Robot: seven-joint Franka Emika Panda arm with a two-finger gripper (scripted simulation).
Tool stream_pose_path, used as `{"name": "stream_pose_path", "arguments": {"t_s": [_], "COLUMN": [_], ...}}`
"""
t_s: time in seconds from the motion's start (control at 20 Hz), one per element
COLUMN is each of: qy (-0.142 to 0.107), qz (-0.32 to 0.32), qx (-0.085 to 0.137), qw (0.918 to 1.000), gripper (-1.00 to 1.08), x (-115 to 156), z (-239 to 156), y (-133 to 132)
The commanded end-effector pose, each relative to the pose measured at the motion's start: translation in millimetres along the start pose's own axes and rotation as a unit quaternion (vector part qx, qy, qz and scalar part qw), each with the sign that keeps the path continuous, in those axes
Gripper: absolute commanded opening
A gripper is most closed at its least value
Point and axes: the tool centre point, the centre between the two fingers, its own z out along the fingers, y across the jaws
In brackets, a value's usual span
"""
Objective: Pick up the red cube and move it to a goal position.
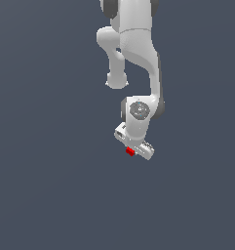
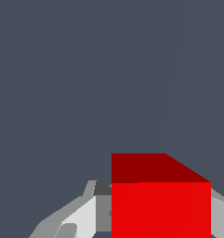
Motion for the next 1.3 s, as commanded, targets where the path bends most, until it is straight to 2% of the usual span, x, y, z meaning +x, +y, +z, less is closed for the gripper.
{"name": "stream_pose_path", "arguments": {"t_s": [0.0, 0.4, 0.65, 0.95, 1.25], "qy": [0.0, 0.0, 0.0, 0.0, 0.0], "qz": [0.001, 0.0, 0.0, 0.001, 0.001], "qx": [0.0, 0.0, 0.0, 0.0, 0.0], "qw": [1.0, 1.0, 1.0, 1.0, 1.0], "gripper": [-1.0, -1.0, -1.0, -1.0, -1.0], "x": [0.2, 0.1, 0.6, 2.4, 5.1], "z": [0.2, -2.6, -18.6, -58.4, -118.9], "y": [0.3, 0.0, 0.3, 1.3, 2.5]}}
